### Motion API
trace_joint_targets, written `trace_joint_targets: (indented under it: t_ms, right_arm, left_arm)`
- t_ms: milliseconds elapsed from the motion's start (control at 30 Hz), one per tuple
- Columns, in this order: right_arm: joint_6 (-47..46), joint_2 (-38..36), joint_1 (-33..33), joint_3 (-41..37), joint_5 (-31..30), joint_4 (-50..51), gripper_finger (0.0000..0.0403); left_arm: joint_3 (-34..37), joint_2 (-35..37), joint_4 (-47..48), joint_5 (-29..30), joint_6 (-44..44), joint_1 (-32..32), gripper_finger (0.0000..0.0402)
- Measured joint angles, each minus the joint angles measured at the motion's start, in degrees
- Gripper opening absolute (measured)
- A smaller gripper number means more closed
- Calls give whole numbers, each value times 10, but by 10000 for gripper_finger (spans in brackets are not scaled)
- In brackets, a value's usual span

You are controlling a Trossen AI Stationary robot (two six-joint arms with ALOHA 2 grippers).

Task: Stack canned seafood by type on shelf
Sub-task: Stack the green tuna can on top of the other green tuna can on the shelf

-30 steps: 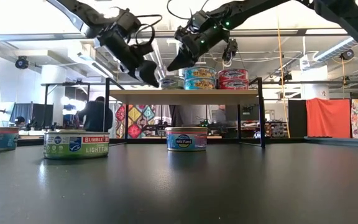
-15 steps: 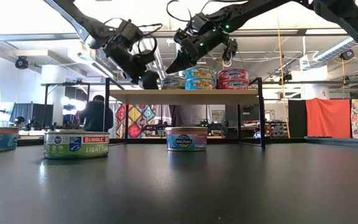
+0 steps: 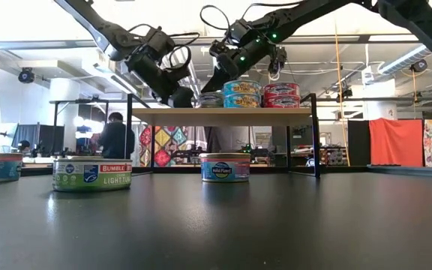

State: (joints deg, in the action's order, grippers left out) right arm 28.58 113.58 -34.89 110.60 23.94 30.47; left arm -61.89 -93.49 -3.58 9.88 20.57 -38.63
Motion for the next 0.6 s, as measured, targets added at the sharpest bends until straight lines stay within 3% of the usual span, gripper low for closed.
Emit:
trace_joint_targets:
  t_ms: [467,600]
  right_arm:
    - [0,0,0,-14,-1,-66,12]
    - [0,-14,-1,-14,-1,-53,12]
  left_arm:
    - [2,25,16,-2,-22,38,390]
    - [2,42,26,25,-18,38,390]
